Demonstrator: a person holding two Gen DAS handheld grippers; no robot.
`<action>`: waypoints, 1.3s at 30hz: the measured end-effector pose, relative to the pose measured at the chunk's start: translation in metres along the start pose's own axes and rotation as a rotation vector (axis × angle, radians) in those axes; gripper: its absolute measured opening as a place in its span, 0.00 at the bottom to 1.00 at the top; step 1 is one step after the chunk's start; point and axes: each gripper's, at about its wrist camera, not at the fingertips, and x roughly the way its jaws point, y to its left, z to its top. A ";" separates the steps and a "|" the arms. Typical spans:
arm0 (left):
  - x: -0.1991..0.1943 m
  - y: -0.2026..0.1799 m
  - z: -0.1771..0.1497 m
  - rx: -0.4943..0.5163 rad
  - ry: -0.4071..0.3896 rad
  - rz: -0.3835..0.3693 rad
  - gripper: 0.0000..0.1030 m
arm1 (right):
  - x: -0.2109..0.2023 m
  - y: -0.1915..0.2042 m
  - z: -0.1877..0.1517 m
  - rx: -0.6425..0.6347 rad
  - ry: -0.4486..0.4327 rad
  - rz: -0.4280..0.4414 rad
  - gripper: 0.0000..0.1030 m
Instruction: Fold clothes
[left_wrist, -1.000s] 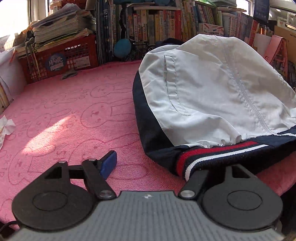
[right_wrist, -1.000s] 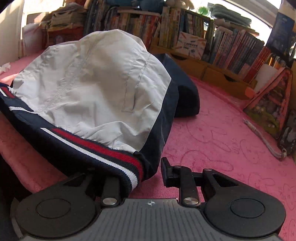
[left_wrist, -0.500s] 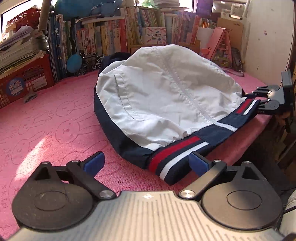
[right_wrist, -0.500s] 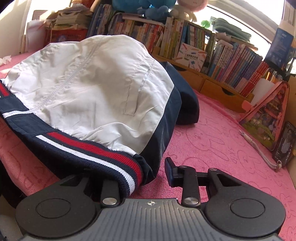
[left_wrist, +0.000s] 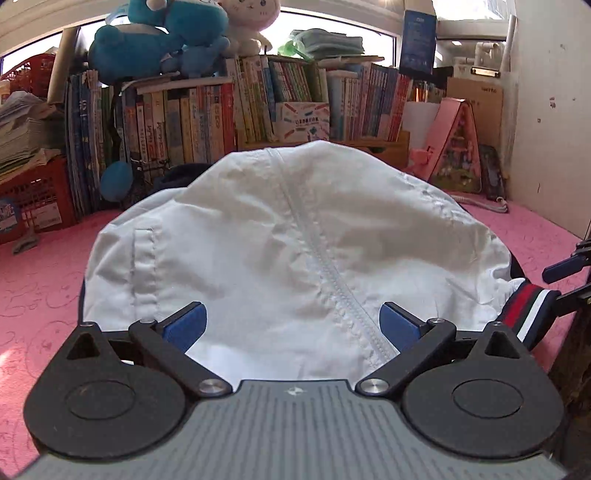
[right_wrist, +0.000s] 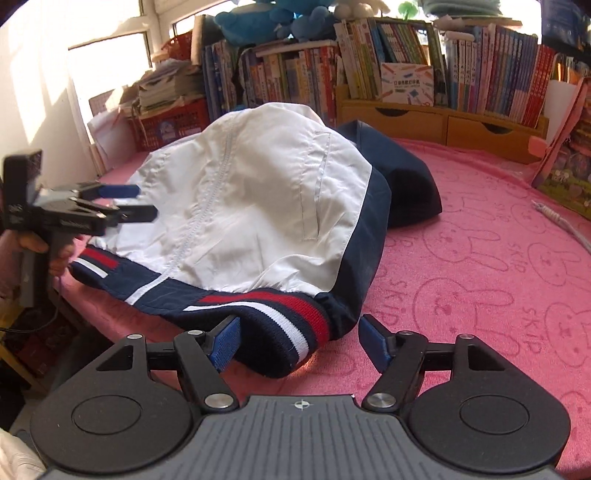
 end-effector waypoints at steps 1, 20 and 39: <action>0.008 -0.001 -0.004 0.001 0.026 0.010 0.98 | -0.010 -0.002 0.002 0.010 -0.017 0.017 0.74; 0.028 -0.004 -0.031 -0.012 0.074 0.019 1.00 | 0.198 0.044 0.221 -0.079 -0.217 -0.147 0.86; 0.000 0.007 -0.023 -0.007 0.056 -0.135 0.99 | 0.149 0.026 0.054 0.029 -0.098 -0.105 0.74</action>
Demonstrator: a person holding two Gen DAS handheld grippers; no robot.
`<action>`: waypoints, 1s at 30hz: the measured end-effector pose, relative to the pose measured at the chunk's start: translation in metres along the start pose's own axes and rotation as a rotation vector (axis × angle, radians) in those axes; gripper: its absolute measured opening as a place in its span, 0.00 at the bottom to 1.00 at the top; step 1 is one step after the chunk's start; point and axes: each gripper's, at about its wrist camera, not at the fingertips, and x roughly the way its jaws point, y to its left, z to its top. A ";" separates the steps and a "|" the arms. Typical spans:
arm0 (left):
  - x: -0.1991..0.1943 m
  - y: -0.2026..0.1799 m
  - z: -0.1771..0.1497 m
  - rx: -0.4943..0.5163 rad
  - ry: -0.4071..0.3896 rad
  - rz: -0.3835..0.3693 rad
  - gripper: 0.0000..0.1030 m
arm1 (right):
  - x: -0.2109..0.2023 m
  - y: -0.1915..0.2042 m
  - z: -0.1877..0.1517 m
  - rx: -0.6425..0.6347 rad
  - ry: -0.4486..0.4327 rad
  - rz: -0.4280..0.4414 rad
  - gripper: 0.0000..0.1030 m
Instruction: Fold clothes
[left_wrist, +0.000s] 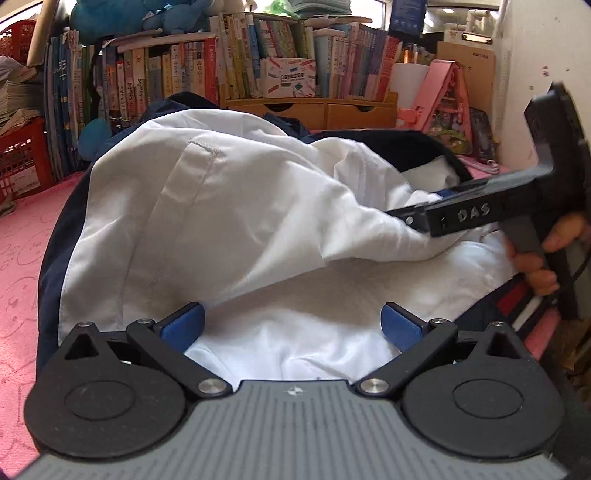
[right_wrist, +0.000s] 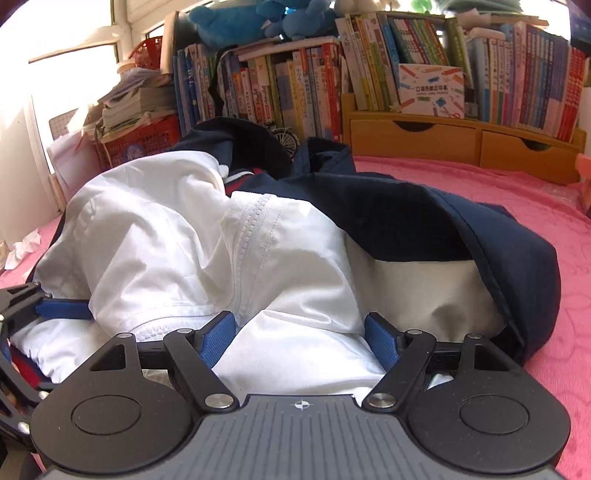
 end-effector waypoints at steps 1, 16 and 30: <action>-0.015 0.003 0.007 -0.009 -0.036 -0.057 0.99 | -0.004 0.003 -0.004 -0.016 -0.015 -0.013 0.74; 0.124 0.066 0.191 0.180 0.016 0.397 0.97 | -0.004 0.009 -0.005 -0.049 -0.039 -0.026 0.76; 0.106 0.081 0.213 0.135 -0.107 0.660 0.07 | -0.012 0.009 -0.008 -0.042 -0.081 -0.034 0.77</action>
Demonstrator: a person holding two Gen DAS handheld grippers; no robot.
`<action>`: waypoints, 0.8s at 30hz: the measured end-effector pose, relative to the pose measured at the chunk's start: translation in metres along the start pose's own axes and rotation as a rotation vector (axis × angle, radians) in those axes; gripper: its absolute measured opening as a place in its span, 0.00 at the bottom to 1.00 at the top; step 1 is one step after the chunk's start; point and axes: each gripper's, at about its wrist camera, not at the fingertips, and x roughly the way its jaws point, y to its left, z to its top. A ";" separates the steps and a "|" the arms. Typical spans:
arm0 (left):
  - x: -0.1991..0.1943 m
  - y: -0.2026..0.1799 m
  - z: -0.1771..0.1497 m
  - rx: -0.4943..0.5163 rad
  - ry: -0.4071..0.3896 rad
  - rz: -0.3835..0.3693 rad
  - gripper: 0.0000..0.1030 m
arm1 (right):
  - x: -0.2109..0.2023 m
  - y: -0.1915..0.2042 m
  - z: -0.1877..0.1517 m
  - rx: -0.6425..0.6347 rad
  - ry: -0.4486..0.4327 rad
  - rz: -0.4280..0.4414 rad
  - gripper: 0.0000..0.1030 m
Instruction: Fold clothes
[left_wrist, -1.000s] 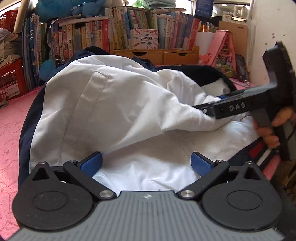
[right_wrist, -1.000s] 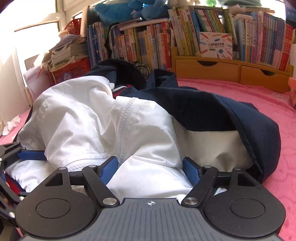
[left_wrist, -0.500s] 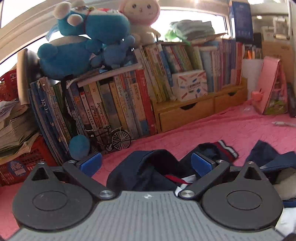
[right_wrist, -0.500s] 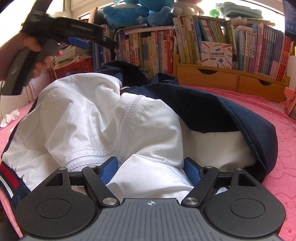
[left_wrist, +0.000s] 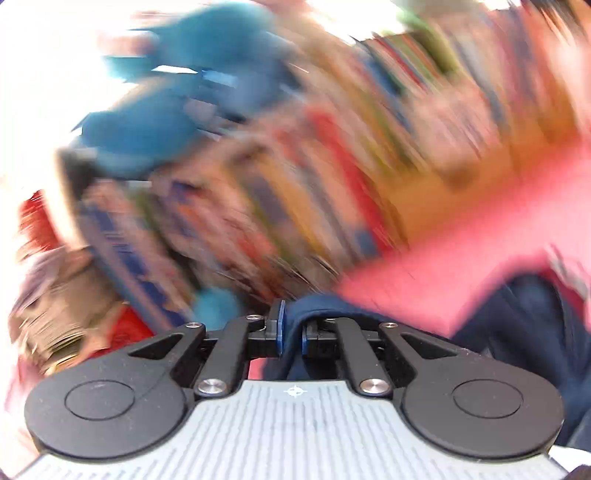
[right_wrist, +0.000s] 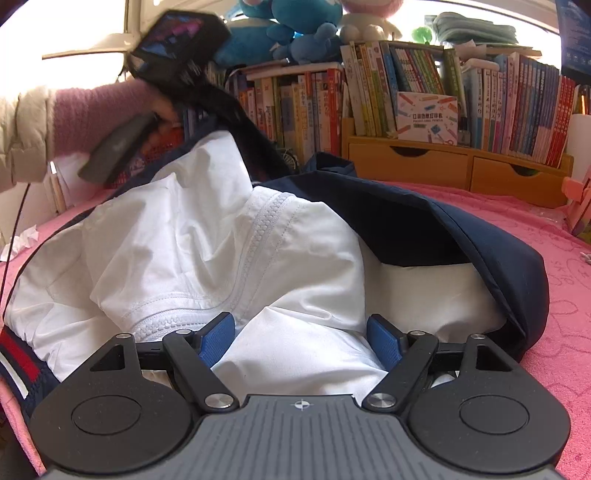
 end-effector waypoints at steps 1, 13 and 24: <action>-0.014 0.026 0.008 -0.079 -0.046 0.020 0.07 | -0.001 0.000 0.000 0.001 -0.005 -0.003 0.78; -0.053 0.160 -0.184 -0.442 0.238 0.127 0.17 | 0.004 0.008 0.000 -0.038 0.014 -0.035 0.83; -0.037 0.146 -0.215 -0.380 0.291 0.066 0.20 | -0.025 0.020 0.102 -0.064 -0.169 0.070 0.84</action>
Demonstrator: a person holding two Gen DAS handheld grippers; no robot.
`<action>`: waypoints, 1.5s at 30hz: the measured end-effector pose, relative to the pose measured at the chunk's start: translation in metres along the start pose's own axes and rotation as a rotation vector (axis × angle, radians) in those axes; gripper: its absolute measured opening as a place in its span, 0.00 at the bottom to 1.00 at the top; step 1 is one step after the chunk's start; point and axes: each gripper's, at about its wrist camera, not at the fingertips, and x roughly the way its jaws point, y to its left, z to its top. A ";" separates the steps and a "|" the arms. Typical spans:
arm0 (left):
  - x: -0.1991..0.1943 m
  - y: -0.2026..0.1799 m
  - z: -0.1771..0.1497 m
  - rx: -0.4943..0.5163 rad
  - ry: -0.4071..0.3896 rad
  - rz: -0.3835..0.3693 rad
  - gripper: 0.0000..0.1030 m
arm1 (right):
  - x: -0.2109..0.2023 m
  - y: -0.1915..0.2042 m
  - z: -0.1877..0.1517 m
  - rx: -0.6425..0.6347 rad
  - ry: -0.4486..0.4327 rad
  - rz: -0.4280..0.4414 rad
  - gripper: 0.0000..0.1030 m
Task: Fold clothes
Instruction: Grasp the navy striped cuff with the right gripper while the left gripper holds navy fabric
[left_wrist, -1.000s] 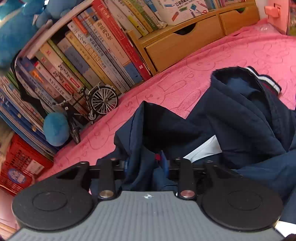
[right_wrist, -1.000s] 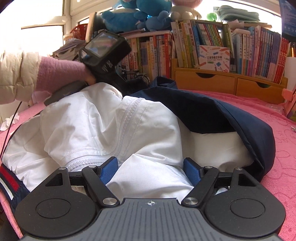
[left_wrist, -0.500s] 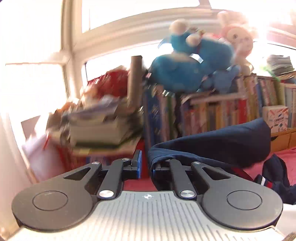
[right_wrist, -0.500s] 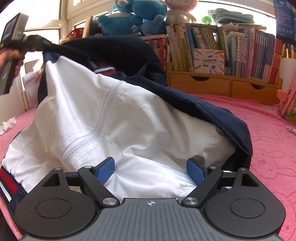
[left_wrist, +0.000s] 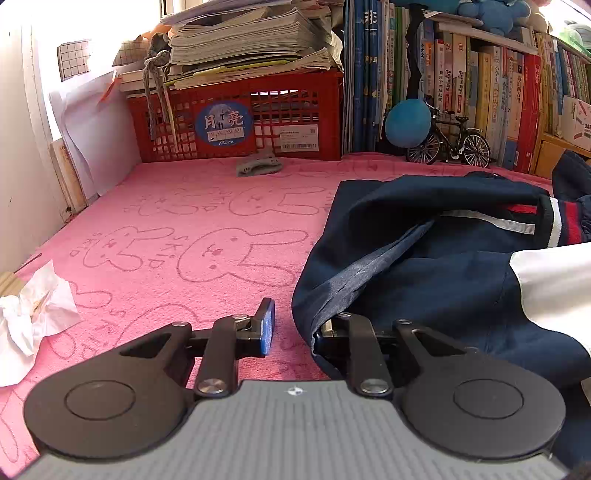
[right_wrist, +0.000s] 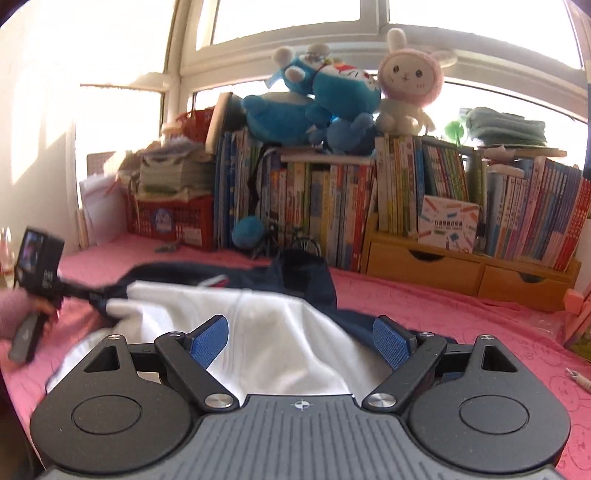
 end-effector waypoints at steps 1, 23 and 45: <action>0.001 -0.001 0.000 0.002 0.000 0.001 0.20 | 0.016 -0.004 0.013 0.032 0.011 0.023 0.87; 0.001 0.005 0.001 -0.041 0.003 -0.020 0.24 | 0.092 -0.040 0.034 -0.031 0.075 -0.407 0.08; -0.058 0.060 -0.012 -0.265 -0.012 -0.368 0.64 | -0.112 -0.149 -0.109 0.222 0.226 -0.272 0.81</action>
